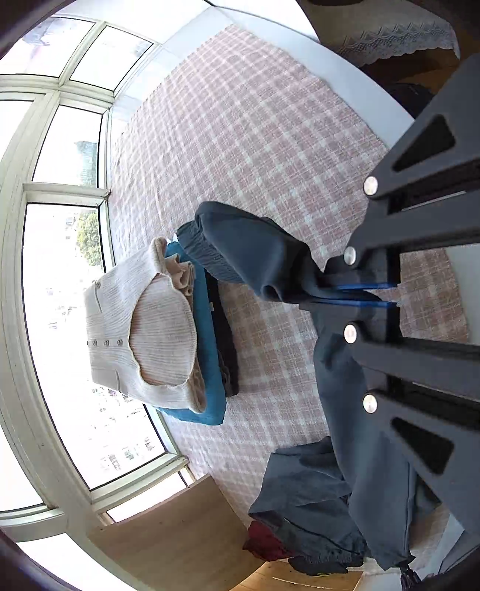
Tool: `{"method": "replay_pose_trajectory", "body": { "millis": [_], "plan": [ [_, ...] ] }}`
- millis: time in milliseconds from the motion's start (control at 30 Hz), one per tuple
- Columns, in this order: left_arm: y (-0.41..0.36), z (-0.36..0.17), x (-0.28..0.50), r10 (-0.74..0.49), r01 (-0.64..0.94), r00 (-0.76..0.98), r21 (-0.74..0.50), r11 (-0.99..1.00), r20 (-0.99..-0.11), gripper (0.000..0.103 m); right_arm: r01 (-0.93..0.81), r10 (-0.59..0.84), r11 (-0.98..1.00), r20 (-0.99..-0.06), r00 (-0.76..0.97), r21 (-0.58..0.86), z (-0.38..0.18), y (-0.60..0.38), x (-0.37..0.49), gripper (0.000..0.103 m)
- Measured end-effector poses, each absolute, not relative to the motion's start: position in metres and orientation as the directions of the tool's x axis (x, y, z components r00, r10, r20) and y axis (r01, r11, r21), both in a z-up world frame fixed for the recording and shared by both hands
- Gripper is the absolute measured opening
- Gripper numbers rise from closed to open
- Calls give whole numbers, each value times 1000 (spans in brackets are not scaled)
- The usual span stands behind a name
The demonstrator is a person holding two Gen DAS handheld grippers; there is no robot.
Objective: Fold clothes
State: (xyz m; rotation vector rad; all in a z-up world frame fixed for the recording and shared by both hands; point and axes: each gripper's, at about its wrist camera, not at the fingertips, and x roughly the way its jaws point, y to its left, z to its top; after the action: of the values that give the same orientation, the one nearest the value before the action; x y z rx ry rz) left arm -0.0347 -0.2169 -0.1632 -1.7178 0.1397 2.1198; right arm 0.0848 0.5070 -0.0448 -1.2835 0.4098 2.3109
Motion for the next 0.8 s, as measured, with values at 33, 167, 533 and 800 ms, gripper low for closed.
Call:
{"method": "replay_pose_trajectory", "body": {
  "millis": [33,167,533,800],
  "plan": [
    [-221,-168,-38,248,-372,-146,-179,-911,-958,1,-535,258,-845,-873,-413,4,-61,509,90,5],
    [-223,-182,-50,234,-376,-119,-175,-910,-965,1,-550,167,-832,-917,-361,65,-120,525,100,5],
    [-236,-175,-37,218,-348,-120,-165,-923,-969,1,-610,139,-791,-954,-265,54,-136,549,106,35],
    [-240,-175,-31,189,-352,-114,-138,-926,-975,1,-601,48,-794,-976,-214,93,-167,555,109,4]
  ]
}}
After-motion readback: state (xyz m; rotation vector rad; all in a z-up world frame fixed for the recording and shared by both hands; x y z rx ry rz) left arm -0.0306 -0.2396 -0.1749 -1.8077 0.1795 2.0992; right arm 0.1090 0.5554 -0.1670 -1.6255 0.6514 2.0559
